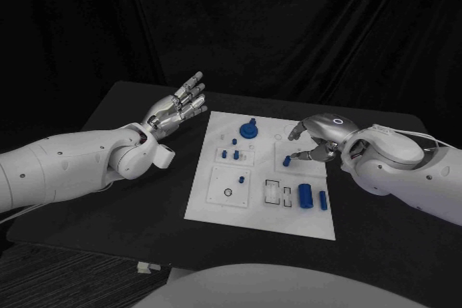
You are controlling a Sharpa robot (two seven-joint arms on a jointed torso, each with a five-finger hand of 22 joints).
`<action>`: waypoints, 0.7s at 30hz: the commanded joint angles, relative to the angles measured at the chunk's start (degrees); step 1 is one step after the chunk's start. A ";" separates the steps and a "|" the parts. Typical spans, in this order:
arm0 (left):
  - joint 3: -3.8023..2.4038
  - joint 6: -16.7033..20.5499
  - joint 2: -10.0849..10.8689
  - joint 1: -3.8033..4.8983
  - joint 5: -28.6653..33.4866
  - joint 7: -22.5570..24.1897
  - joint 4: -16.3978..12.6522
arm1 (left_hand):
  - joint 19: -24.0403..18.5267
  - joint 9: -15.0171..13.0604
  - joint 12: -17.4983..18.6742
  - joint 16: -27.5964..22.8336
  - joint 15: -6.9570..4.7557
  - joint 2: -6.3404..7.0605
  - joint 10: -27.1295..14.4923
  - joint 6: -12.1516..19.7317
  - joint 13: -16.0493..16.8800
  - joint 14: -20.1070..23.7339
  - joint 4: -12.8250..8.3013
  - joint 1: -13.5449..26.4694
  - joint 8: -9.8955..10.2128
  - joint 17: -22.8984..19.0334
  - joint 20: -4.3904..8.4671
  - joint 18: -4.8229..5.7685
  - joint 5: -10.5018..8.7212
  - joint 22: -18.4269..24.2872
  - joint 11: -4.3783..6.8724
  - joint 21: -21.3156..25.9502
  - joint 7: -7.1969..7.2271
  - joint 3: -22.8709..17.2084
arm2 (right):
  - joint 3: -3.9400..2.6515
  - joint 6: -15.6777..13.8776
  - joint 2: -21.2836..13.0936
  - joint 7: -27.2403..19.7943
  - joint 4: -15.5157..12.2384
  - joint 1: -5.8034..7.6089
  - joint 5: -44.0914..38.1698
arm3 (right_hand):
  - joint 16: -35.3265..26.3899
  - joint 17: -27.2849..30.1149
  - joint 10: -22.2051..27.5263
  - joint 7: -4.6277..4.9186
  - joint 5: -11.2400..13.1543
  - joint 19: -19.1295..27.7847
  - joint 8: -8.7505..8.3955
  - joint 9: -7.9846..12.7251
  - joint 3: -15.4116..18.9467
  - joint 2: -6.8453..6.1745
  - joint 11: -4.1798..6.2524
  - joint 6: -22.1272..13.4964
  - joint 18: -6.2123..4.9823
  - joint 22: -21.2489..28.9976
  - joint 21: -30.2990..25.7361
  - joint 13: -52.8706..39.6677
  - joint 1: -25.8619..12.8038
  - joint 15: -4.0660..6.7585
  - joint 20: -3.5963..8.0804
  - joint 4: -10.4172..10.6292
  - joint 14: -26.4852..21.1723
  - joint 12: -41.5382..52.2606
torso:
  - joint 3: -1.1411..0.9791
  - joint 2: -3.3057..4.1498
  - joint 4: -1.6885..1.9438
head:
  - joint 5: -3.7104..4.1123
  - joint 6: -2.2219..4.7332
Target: Assemble the parts on the task board
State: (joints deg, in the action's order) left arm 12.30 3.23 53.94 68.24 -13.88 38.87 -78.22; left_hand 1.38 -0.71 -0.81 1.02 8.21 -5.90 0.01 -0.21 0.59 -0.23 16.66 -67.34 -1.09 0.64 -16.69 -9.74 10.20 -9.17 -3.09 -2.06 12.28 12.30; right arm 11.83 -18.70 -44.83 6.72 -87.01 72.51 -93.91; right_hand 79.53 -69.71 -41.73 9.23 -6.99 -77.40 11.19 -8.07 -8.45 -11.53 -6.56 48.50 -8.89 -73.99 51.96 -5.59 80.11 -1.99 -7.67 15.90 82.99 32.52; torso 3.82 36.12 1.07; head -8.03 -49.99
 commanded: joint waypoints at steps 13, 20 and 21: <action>-0.05 -1.67 0.05 -0.14 0.32 11.71 -0.11 | 0.16 0.68 0.61 -0.50 -0.78 -4.52 -0.02 0.11 -0.53 0.12 0.02 -3.27 1.06 -0.47 0.15 -0.33 7.36 0.89 1.85 0.85 -4.50 0.33 | -0.04 3.96 1.53 -2.23 1.43 -1.99 -0.41 | 0.18 0.63 -0.09 -0.02 -5.17 0.27 -1.39 1.14 -0.76 0.89 -0.16 -0.03 2.09 -7.03 -0.24 1.73 2.59 0.37 0.19 0.06 -0.05 -3.23 | 0.05 -0.03 -0.01 | 0.02 -0.01; -0.05 -2.72 -0.01 -0.17 0.31 11.07 -0.09 | 0.29 0.45 0.25 -0.14 -0.33 -5.06 -0.02 -0.79 -0.43 0.02 -0.03 -6.77 0.83 -0.37 0.06 -0.30 11.83 0.85 0.95 0.78 -5.67 0.44 | -0.04 4.62 2.43 -3.05 2.45 -2.61 0.24 | 0.05 0.97 -1.94 -0.09 -15.64 0.52 -1.74 1.40 -2.91 2.06 -0.16 1.18 2.07 -7.01 -0.39 1.77 4.79 0.20 0.11 -2.29 -0.26 -4.47 | 0.04 0.00 0.00 | 0.07 -0.01; -0.05 -2.84 -0.01 -0.17 0.31 10.99 -0.09 | 0.31 0.39 0.14 -0.05 -0.28 -5.11 -0.02 -1.07 -0.41 -0.01 -0.03 -7.42 0.76 -0.34 0.05 -0.29 12.46 0.83 0.83 0.76 -5.97 0.44 | -0.04 4.69 2.55 -3.17 2.58 -2.70 0.28 | 0.04 1.00 -2.32 -0.13 -17.17 0.60 -1.74 1.41 -3.35 2.12 -0.15 1.40 2.05 -6.98 -0.49 1.76 5.04 0.20 0.11 -2.65 -0.29 -4.57 | 0.04 0.03 -0.01 | 0.05 -0.01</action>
State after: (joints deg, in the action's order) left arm 12.30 1.94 54.00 68.16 -13.87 38.87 -78.20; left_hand 1.39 -0.72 -0.82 1.05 8.18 -10.95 0.12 -1.42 0.60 -0.23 16.66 -74.44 -0.44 0.63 -16.68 -9.74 21.85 -8.86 -2.18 -2.06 6.91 12.31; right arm 11.82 -15.06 -42.36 4.44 -84.58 70.02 -93.90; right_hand 79.48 -69.24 -43.45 8.86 -23.73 -77.36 10.47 -7.23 -10.80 -9.63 -6.97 49.56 -8.89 -73.99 51.90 -4.47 84.15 -1.98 -7.66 13.53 82.97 29.22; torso 3.86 36.12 1.07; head -7.96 -49.99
